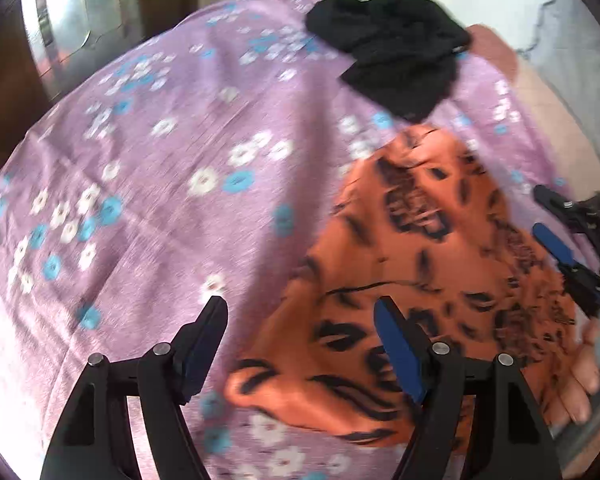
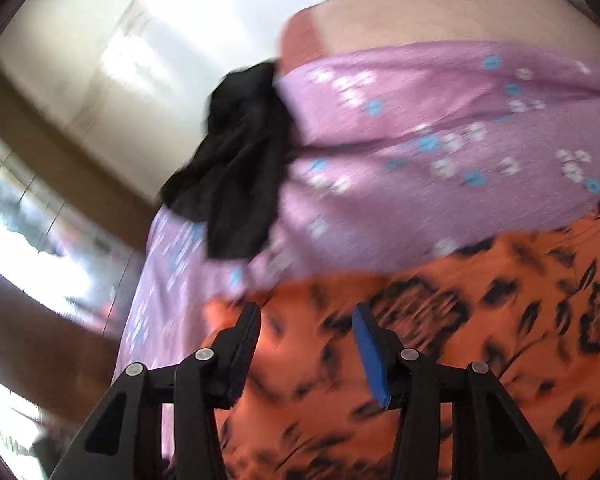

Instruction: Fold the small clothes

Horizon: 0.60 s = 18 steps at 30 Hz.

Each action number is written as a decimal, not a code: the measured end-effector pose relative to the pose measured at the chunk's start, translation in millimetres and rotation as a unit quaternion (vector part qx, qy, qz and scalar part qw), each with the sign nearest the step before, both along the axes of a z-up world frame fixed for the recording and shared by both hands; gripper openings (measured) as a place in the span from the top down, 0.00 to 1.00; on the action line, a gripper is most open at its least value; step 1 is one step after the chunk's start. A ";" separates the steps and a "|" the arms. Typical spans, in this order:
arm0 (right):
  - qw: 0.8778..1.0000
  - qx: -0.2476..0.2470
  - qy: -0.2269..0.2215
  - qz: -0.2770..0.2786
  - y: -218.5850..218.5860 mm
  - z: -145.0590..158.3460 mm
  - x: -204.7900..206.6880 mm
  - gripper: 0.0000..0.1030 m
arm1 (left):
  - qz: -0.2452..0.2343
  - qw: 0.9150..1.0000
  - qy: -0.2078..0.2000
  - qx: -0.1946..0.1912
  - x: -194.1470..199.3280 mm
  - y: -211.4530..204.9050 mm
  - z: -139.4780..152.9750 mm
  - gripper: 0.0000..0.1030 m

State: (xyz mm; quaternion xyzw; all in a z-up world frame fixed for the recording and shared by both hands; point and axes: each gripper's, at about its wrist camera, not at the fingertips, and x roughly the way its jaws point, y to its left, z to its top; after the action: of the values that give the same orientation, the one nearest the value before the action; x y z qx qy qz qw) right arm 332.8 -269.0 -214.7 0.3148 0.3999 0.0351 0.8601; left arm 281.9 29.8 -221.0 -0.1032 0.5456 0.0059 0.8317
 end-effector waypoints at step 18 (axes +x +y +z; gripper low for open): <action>0.996 0.088 0.026 0.021 67.6 -47.1 66.1 0.50 | -0.029 0.999 -0.004 0.036 0.4 -5.5 -0.9 0.26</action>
State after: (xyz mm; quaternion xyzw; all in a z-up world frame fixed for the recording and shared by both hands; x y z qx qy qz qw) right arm 399.0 -201.4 -261.8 0.3818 0.4243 0.0799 0.8172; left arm 282.2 24.3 -221.9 -0.0575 0.5444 0.0006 0.8369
